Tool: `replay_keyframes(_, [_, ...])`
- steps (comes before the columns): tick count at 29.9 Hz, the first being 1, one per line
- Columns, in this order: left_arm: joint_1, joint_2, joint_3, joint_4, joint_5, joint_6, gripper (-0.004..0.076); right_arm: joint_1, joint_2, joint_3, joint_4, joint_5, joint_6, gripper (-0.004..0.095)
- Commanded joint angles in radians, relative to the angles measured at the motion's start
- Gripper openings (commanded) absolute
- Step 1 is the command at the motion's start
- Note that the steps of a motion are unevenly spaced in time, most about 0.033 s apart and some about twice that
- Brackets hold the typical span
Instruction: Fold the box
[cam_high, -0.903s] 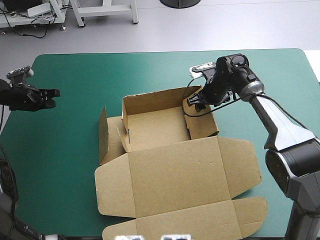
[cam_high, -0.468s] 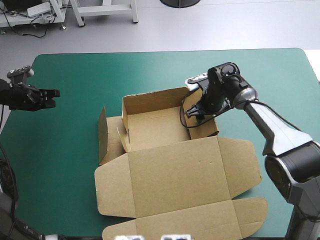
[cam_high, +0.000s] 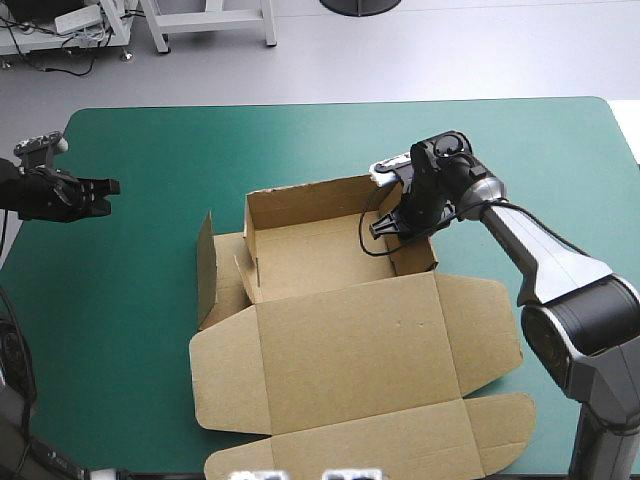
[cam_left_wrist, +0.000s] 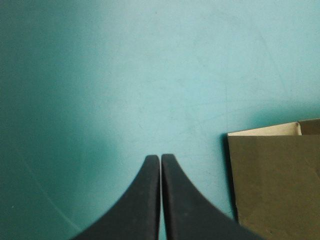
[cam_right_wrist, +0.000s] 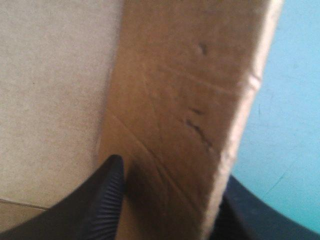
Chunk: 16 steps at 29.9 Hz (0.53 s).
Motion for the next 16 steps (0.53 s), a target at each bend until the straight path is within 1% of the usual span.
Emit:
replay_keyframes(1, [0.001, -0.045, -0.024, -0.041, -0.014, -0.003, -0.0006, -0.004, -0.049, -0.022, -0.018, -0.013, 0.003, 0.0080])
replay_keyframes(2, [0.001, -0.045, -0.024, -0.041, -0.012, -0.003, -0.0006, -0.004, -0.049, -0.024, -0.018, -0.013, 0.003, -0.0023])
replay_keyframes(3, [0.001, -0.045, -0.024, -0.041, -0.013, -0.003, -0.0006, -0.004, -0.049, -0.024, -0.018, -0.013, 0.001, -0.0012])
replay_keyframes(6, [0.001, -0.045, -0.024, -0.043, -0.013, -0.003, -0.0006, -0.004, -0.053, -0.039, -0.018, -0.013, -0.005, -0.0025])
replay_keyframes(9, [0.001, -0.045, -0.024, -0.055, -0.008, 0.005, -0.0006, -0.028, -0.060, -0.101, 0.007, 0.011, -0.031, -0.0025])
replay_keyframes(11, [0.001, -0.045, -0.024, -0.070, -0.005, 0.008, -0.0006, -0.061, -0.070, -0.168, 0.041, 0.050, -0.063, -0.0025])
replay_keyframes(13, [0.001, -0.045, -0.024, -0.104, -0.010, 0.027, -0.0006, -0.094, -0.083, -0.224, 0.067, 0.050, -0.077, -0.0025])
replay_keyframes(16, [0.001, -0.045, -0.024, -0.183, -0.003, 0.070, -0.0006, -0.183, -0.114, -0.301, 0.131, 0.050, -0.101, -0.0025])
